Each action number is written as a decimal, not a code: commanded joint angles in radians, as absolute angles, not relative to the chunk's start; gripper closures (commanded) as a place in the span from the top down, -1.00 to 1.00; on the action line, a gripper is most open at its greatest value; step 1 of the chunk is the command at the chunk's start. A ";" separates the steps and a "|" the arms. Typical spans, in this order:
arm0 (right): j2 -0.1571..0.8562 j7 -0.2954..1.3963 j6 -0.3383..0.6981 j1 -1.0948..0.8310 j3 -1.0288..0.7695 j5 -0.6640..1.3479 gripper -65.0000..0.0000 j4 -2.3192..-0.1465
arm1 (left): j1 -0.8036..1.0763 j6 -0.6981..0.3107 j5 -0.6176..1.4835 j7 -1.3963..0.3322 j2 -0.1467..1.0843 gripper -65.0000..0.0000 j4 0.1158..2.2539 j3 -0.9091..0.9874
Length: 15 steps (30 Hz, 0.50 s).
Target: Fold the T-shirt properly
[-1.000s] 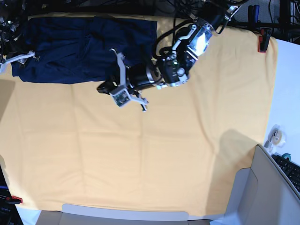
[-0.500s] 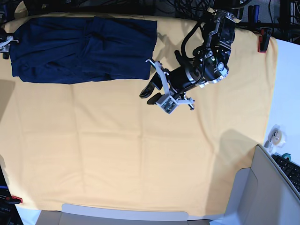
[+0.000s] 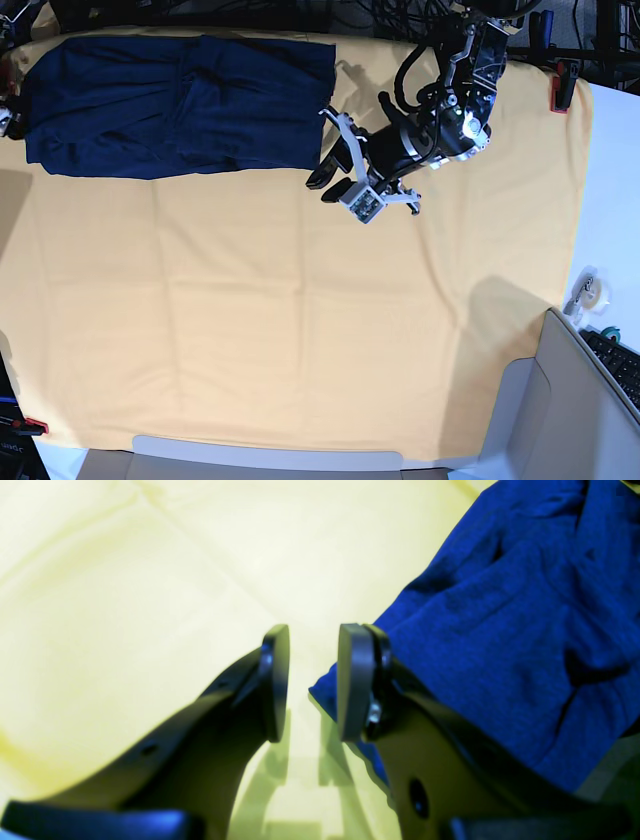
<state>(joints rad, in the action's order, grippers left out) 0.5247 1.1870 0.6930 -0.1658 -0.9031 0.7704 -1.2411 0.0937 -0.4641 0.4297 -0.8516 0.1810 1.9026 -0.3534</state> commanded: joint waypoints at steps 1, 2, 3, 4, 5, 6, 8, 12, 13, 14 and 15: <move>0.552 1.179 0.698 -0.176 -0.905 0.791 0.18 -1.254 | 0.082 -0.467 0.443 -0.826 0.183 -0.49 1.922 -0.352; 0.561 1.179 0.698 -0.177 -0.897 0.808 0.18 -1.256 | 0.082 -0.467 0.443 -0.826 0.183 -0.49 1.922 -0.352; 0.564 1.179 0.698 -0.179 -0.888 0.820 0.18 -1.256 | 0.082 -0.467 0.441 -0.826 0.183 -0.49 1.922 -0.351; 0.564 1.179 0.698 -0.177 -0.880 0.831 0.18 -1.256 | 0.082 -0.467 0.441 -0.826 0.182 -0.49 1.922 -0.351; 0.565 1.179 0.698 -0.177 -0.872 0.842 0.18 -1.256 | 0.082 -0.467 0.441 -0.826 0.182 -0.49 1.922 -0.351; 0.567 1.179 0.698 -0.179 -0.869 0.852 0.18 -1.256 | 0.082 -0.467 0.441 -0.826 0.182 -0.49 1.920 -0.351; 0.564 1.181 0.698 -0.180 -0.855 0.863 0.18 -1.256 | 0.081 -0.467 0.441 -0.826 0.182 -0.49 1.920 -0.351; 0.539 1.181 0.698 -0.194 -0.822 0.863 0.18 -1.256 | 0.076 -0.467 0.441 -0.826 0.182 -0.49 1.920 -0.349; 0.530 1.181 0.698 -0.194 -0.811 0.863 0.18 -1.256 | 0.076 -0.467 0.441 -0.826 0.182 -0.49 1.920 -0.349; 0.519 1.181 0.698 -0.194 -0.802 0.863 0.18 -1.256 | 0.074 -0.467 0.441 -0.826 0.182 -0.49 1.919 -0.349; 0.513 1.181 0.698 -0.193 -0.791 0.863 0.18 -1.256 | 0.074 -0.467 0.441 -0.826 0.182 -0.49 1.919 -0.348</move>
<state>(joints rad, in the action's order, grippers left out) 0.5060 1.1500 0.6933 -0.1928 -0.7967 0.8688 -1.2499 0.0895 -0.4671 0.4294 -0.8528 0.1802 1.9026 -0.3515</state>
